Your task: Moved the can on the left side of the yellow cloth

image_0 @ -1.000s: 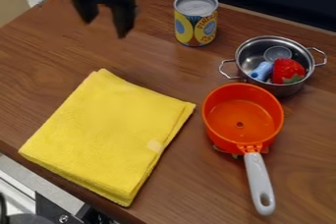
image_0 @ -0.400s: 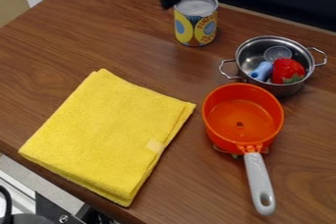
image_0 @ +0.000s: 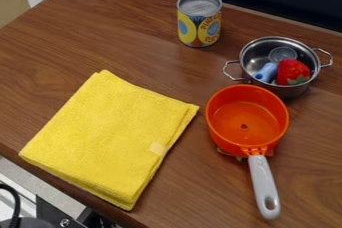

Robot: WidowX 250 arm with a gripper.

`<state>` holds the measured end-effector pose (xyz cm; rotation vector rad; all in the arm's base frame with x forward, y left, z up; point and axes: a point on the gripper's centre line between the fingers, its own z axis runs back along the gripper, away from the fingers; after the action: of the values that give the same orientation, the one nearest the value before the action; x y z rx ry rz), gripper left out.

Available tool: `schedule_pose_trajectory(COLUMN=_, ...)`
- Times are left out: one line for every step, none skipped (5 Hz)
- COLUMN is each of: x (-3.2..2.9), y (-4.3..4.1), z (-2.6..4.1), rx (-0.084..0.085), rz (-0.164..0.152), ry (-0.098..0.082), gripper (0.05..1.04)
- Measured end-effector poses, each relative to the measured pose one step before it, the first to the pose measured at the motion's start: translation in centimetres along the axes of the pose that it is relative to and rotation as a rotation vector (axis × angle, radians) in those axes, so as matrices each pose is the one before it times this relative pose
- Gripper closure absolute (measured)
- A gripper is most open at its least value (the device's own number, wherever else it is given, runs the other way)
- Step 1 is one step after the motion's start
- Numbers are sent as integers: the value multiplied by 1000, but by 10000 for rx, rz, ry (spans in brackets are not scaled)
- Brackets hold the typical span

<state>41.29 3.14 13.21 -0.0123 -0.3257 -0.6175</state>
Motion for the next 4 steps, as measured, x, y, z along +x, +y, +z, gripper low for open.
schedule_pose_trajectory(x=1574, y=93, z=-1595, rx=-160, rz=-1027, ry=-74, gripper=98)
schedule_pose_trajectory(x=938, y=7, z=-507, rx=-73, rz=-787, ry=-368, gripper=98)
schedule_pose_trajectory(x=82, y=-240, z=-1006, rx=98, rz=-415, ry=-356, gripper=98)
schedule_pose_trajectory(x=-225, y=-527, z=-605, rx=-480, rz=-506, ry=135, gripper=98)
